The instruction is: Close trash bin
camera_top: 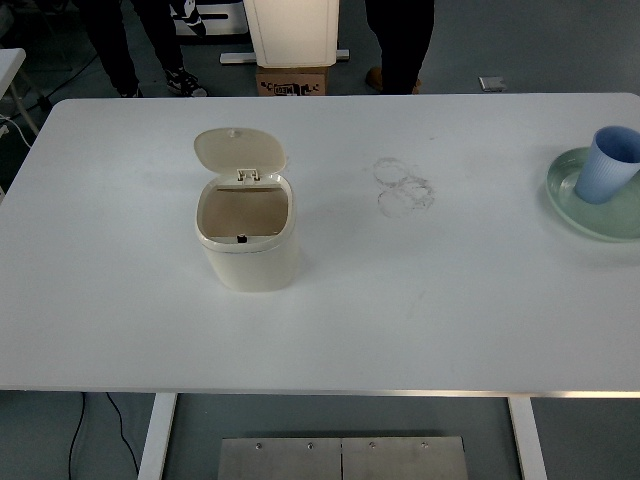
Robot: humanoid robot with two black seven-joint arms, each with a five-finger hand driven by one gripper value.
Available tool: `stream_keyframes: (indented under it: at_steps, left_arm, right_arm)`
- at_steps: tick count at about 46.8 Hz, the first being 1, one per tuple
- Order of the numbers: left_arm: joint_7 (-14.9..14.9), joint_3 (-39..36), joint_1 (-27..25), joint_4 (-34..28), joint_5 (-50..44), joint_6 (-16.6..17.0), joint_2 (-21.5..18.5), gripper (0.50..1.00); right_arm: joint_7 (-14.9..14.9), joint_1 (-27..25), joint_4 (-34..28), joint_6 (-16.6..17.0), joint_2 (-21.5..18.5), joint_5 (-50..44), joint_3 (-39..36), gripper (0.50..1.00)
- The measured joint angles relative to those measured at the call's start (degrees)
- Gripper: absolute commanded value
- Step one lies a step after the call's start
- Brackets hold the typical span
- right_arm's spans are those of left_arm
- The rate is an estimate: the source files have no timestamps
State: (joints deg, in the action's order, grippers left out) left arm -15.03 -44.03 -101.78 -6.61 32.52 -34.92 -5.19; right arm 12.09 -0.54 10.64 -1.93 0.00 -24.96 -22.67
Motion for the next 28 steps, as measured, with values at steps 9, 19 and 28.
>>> stream_keyframes:
  at_steps: [9,19,28]
  left_arm:
    - [0.0,0.1,0.2,0.0,-0.2,0.6,0.0,1.0]
    - [0.0,0.1,0.4,0.0,-2.3,0.6,-0.1,1.0]
    - [0.0,0.0,0.4,0.0,-3.2,0.0,-0.1,1.0]
  right_arm:
    - [0.0,0.0,0.0,0.0,0.0,0.0,0.0,0.991]
    - [0.0,0.0,0.0,0.0,0.0,0.0,0.0,0.991]
    - [0.0,0.0,0.0,0.0,0.0,0.0,0.0,0.991]
